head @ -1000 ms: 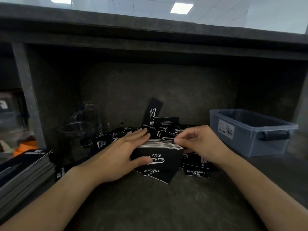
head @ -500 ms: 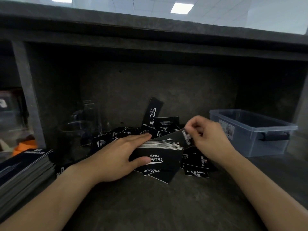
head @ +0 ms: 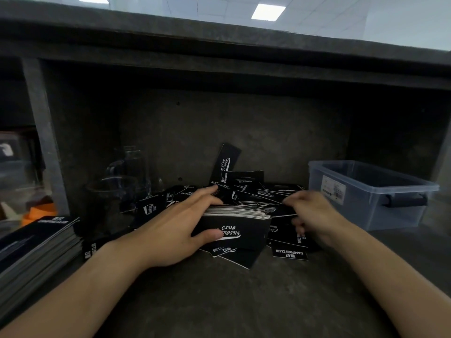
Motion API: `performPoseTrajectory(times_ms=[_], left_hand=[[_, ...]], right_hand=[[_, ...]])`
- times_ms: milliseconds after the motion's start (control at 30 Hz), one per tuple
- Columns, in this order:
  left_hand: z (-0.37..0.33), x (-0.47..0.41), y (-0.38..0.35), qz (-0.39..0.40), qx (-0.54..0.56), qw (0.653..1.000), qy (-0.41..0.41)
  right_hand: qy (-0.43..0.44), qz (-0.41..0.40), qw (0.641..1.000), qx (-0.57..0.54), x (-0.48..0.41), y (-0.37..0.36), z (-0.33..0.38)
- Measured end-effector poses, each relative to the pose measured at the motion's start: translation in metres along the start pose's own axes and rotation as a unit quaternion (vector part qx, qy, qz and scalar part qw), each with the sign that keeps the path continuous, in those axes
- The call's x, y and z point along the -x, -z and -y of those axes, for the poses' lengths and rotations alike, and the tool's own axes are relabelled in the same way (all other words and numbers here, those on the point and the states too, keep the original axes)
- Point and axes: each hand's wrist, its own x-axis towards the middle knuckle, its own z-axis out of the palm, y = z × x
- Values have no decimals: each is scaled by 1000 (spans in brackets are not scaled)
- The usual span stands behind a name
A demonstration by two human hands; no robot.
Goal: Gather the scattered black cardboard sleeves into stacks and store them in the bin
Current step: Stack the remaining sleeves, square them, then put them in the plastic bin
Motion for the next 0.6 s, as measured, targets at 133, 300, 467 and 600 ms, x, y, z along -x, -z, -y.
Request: performPoseTrajectory(times_ms=[133, 300, 467, 600], left_hand=[[0, 1, 0, -5, 15, 1000, -3], [1, 1, -2, -4, 20, 1000, -6], [1, 1, -2, -9, 16, 1000, -12], [0, 1, -1, -7, 15, 1000, -10]], right_hand=[[12, 28, 999, 17, 7, -15, 9], [7, 114, 993, 23, 10, -19, 10], [-81, 108, 974, -179, 6, -13, 16], [-153, 243, 934, -214, 13, -15, 17]])
